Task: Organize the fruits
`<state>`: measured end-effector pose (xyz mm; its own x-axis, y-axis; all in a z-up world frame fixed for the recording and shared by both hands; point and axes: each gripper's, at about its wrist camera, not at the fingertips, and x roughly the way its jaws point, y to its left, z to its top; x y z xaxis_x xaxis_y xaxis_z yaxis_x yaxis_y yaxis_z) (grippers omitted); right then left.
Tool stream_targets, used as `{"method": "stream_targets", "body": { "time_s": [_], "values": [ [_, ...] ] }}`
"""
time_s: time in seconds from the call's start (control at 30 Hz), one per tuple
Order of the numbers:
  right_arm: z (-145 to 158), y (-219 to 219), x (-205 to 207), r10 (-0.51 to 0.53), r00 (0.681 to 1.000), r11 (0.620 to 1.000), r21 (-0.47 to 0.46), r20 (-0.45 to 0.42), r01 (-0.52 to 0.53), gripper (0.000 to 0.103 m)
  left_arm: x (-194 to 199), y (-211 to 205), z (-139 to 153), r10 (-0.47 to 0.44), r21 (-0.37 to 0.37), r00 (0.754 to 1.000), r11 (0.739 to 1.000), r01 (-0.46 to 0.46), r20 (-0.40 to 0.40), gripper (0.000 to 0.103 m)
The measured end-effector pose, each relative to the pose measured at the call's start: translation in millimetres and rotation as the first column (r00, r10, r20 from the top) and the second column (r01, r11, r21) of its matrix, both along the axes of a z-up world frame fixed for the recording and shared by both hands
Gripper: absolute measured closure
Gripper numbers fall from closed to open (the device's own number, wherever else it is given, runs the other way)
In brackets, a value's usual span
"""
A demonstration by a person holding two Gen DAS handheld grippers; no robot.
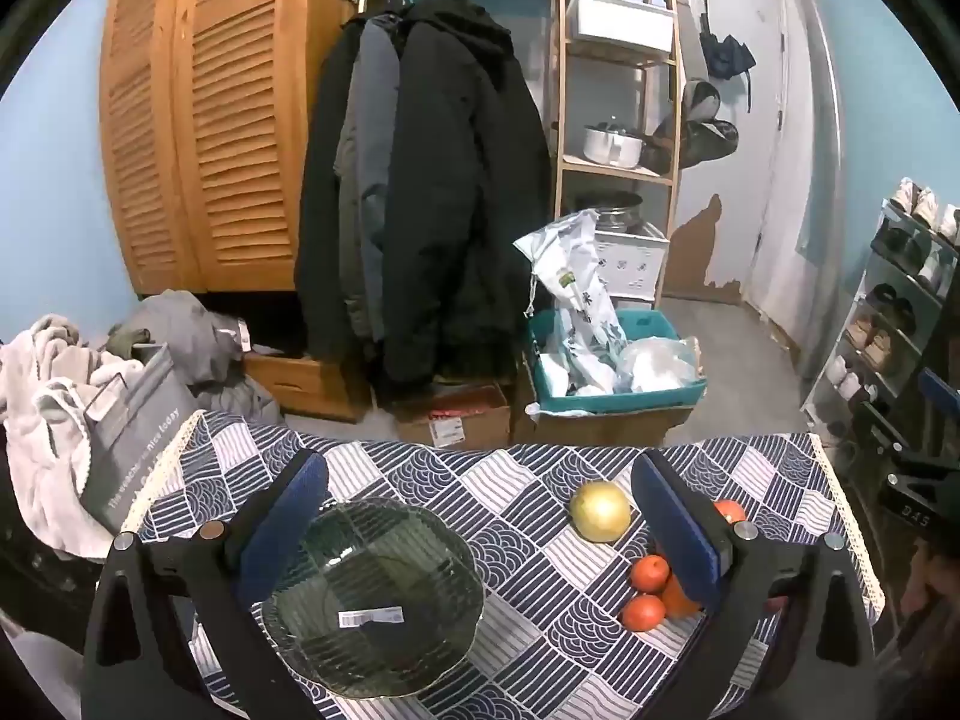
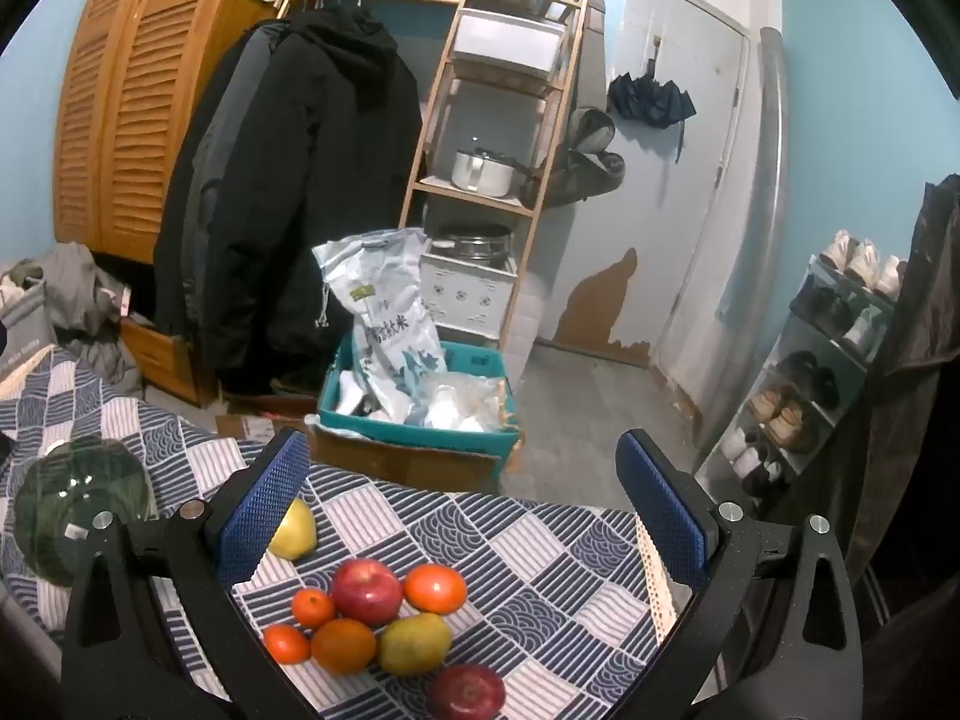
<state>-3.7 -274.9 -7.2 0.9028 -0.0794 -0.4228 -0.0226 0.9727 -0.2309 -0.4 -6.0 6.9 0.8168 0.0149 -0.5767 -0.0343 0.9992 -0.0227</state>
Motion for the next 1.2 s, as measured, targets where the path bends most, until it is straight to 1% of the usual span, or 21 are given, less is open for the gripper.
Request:
{"method": "stream_targets", "body": {
  "time_s": [0.3, 1.2],
  "values": [
    [-0.4, 0.2, -0.2, -0.001, 1.0, 1.0, -0.002, -0.003, 0.001, 0.003, -1.4, -0.1, -0.1, -0.025, -0.009, 1.0, 1.0, 0.025, 0.003, 0.001],
    [-2.2, -3.3, -0.3, -0.002, 1.0, 1.0, 0.0, -0.003, 0.002, 0.003, -0.6, 0.5, -3.6, -0.02, -0.016, 1.0, 1.0, 0.02, -0.003, 0.001]
  ]
}}
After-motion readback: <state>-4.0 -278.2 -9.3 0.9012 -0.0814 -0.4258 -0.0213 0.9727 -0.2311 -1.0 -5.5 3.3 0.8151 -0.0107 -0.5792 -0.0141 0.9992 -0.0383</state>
